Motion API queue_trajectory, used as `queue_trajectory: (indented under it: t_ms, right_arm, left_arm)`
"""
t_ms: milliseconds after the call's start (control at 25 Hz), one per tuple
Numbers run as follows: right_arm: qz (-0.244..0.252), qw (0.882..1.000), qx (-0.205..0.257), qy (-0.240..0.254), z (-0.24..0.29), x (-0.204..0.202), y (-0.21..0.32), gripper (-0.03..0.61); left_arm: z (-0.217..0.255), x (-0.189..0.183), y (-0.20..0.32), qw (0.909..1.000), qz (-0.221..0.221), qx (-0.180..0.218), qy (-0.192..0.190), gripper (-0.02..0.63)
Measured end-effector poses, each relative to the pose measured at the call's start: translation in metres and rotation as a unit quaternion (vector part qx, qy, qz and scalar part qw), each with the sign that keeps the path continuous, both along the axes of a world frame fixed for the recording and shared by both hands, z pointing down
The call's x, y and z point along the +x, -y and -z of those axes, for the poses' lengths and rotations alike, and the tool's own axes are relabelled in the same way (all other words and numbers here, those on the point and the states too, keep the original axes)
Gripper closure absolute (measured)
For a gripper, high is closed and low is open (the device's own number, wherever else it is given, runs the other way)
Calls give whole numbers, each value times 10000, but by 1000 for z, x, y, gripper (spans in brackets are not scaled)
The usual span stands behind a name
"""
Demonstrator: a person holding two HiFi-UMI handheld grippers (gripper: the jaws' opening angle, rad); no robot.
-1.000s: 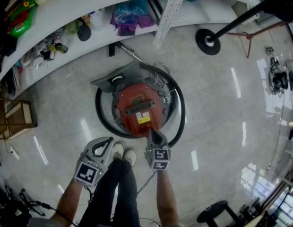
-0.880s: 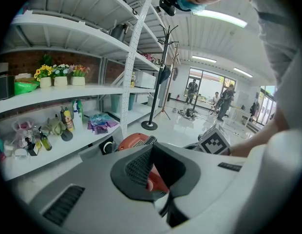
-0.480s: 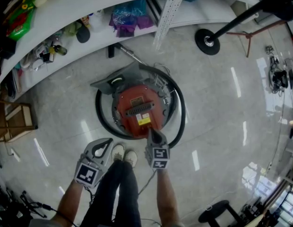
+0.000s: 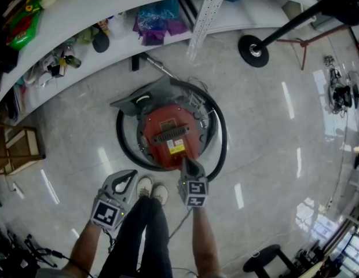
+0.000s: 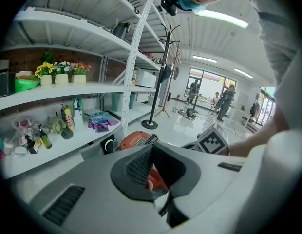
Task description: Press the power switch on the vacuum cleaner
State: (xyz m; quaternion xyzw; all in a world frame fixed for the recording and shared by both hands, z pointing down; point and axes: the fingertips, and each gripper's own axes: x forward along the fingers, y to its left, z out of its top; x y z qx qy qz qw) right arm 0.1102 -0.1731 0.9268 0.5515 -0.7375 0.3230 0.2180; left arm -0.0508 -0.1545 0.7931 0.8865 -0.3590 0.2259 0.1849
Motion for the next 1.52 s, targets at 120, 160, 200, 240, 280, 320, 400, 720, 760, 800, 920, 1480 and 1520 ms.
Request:
queue_trajectory:
  t_ms: [120,160,200,240,280,320,400,720,760,800,920,1480,1520]
  right_arm:
    - [7,10000,-5,-13,0,1,1,566]
    - [12,10000,-12,-14,0,2,1,566]
    - [17,10000,-21,-18,0,2,1,566]
    - [20,10000,-31,-23,0,1,1,566]
    - [21,10000,-39,-27,-1,2,1,566]
    - [19,10000,-42,-27,-1,2,1,566]
    - [18,10000,-30,-19,-2,3,1,566]
    - [50,9999,-38,-135,-5,3,3,566]
    - [35,9999,-35,-116,-5,3,3,566]
    - [31,9999,-35,-102,-6,3,3,566]
    - [44,9999,-38,-84,-5,3,2,566]
    - [38,9999,-55,103,-7,3,2,566]
    - [42,9999,-50,118,-7,3,2,566]
  left_arm:
    - [-1,-1,0,10000,-15,-12,8,607]
    - [-1,-1,0,10000,-23,-20,13,606]
    - [-1,-1,0,10000,-26,-29,14,606]
    - [-2,-1,0,10000,-22,-43,13,607]
    - [-2,-2,0,10000,-16,-60,15,607]
    - [-3,-2,0,10000,-13,-70,16,607]
    - [-4,-1,1,10000,-3,-65,-6,607]
    - [-6,-1,2,10000,-50,-47,22,607]
    - [-7,-2,2,10000,-47,-53,31,607]
    - [-7,-2,2,10000,-39,-62,34,607]
    - [-7,-3,2,9999,-41,-84,45,606]
    - [-2,3,3,10000,-72,-32,53,606]
    - [-1,3,4,10000,-74,-27,59,606]
